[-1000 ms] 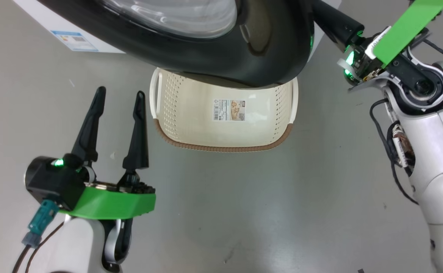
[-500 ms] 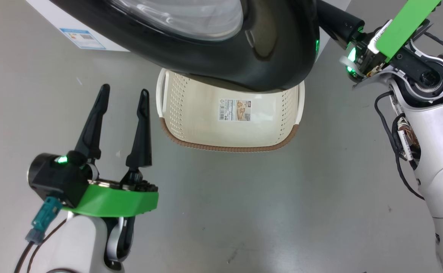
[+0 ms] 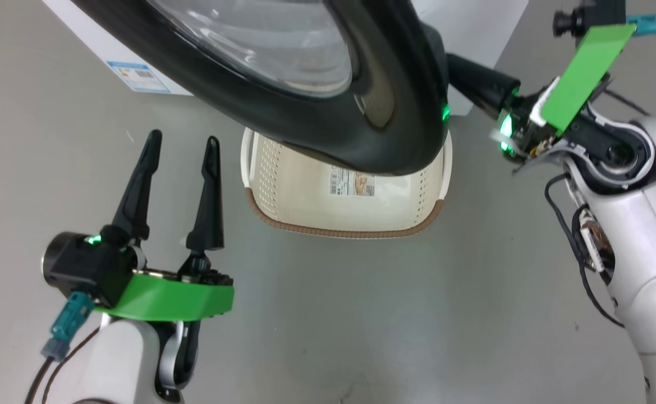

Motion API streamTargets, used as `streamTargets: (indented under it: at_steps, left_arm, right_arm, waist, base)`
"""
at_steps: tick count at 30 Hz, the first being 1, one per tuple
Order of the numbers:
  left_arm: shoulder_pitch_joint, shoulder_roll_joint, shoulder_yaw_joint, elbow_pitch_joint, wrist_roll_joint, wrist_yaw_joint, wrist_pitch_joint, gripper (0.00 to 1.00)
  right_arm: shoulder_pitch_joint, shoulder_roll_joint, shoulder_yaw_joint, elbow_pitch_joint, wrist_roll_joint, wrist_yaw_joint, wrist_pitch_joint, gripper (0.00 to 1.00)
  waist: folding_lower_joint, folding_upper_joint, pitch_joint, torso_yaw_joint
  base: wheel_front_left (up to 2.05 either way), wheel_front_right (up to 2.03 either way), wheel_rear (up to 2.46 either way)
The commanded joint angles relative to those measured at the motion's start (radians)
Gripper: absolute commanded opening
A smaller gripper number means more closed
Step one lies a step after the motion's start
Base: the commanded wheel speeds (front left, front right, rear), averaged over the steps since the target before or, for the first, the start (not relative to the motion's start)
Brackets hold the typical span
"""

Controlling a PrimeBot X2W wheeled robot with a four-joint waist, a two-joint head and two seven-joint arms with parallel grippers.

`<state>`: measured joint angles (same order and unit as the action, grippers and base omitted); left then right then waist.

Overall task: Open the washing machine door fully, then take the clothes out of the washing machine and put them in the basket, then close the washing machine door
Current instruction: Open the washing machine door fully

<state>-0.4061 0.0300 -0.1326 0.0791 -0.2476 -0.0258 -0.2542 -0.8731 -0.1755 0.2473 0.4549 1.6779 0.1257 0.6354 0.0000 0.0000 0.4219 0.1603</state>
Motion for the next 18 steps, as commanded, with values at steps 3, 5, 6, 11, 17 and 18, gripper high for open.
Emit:
streamTargets:
  at_steps: [3, 5, 6, 11, 17, 18]
  left_arm:
    - [0.027, 0.020, 0.031, -0.013, -0.004, 0.008, -0.008, 1.00]
    - [0.033, 0.020, 0.031, -0.011, -0.008, 0.012, -0.008, 1.00]
    - [0.037, 0.020, 0.030, -0.010, -0.010, 0.013, -0.008, 1.00]
    - [0.059, 0.020, 0.028, -0.007, -0.018, 0.021, -0.008, 1.00]
    - [0.078, 0.020, 0.031, 0.000, -0.025, 0.023, -0.008, 1.00]
    - [0.081, 0.020, 0.031, 0.001, -0.026, 0.024, -0.008, 1.00]
  right_arm:
    - [0.051, 0.011, 0.026, -0.049, 0.024, 0.005, 0.013, 0.00]
    - [0.070, 0.010, 0.034, -0.059, 0.033, 0.005, 0.013, 0.00]
    - [0.080, 0.009, 0.038, -0.064, 0.036, 0.005, 0.012, 0.00]
    - [0.129, 0.011, 0.062, -0.079, 0.054, 0.005, 0.004, 0.00]
    - [0.176, 0.012, 0.087, -0.097, 0.091, 0.005, -0.003, 0.00]
    - [0.183, 0.011, 0.092, -0.100, 0.096, 0.005, -0.004, 0.00]
  waist:
    - [0.0000, 0.0000, -0.029, 0.010]
    - [0.0000, 0.0000, -0.042, 0.014]
    - [0.0000, 0.0000, -0.048, 0.016]
    - [0.0000, 0.0000, -0.079, 0.030]
    - [0.0000, 0.0000, -0.109, 0.052]
    - [0.0000, 0.0000, -0.114, 0.056]
  base:
    - [0.00, 0.00, 0.00]
    - [0.00, 0.00, 0.00]
    - [0.00, 0.00, 0.00]
    - [0.00, 0.00, 0.00]
    - [0.00, 0.00, 0.00]
    - [0.00, 0.00, 0.00]
